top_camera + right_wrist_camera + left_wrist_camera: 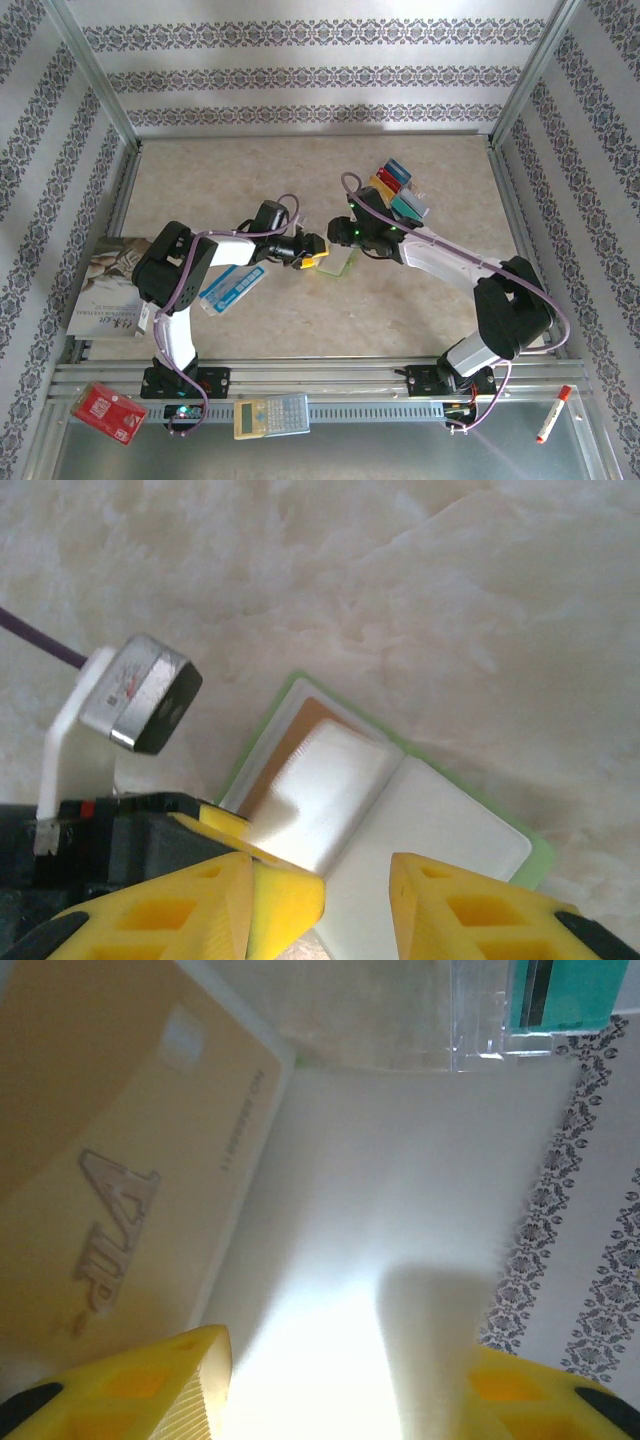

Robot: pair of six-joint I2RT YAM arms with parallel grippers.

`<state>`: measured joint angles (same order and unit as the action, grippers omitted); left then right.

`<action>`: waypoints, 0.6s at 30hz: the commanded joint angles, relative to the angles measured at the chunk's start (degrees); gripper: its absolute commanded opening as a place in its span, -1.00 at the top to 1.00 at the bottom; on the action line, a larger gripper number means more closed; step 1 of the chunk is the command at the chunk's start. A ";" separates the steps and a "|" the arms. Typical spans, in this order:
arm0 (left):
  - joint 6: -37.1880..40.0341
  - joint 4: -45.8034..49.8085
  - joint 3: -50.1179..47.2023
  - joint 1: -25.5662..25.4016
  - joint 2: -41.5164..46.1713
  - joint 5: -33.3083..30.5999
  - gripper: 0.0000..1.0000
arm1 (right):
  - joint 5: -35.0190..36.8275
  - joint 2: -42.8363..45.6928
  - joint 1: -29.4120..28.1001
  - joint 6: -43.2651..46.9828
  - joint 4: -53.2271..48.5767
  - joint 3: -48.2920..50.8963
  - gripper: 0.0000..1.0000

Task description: Take the credit cards out of the card holder

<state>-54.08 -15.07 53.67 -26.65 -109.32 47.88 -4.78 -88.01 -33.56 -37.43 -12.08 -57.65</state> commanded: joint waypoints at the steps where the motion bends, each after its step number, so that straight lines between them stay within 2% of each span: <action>1: 1.70 0.66 2.00 -1.15 1.35 -1.07 0.00 | 0.85 1.55 0.84 -1.67 2.10 1.01 0.16; 6: 4.16 5.30 4.26 -3.09 1.76 -2.93 -0.02 | 0.47 2.10 1.57 -2.68 2.54 1.81 0.16; 18: 3.31 4.36 7.25 -5.56 -2.52 -4.21 0.00 | -0.59 0.59 3.43 -6.25 2.01 2.35 0.25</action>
<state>-51.66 -11.79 59.24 -31.31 -110.67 44.62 -5.13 -87.39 -30.83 -42.13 -10.39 -56.42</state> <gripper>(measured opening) 0.503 0.377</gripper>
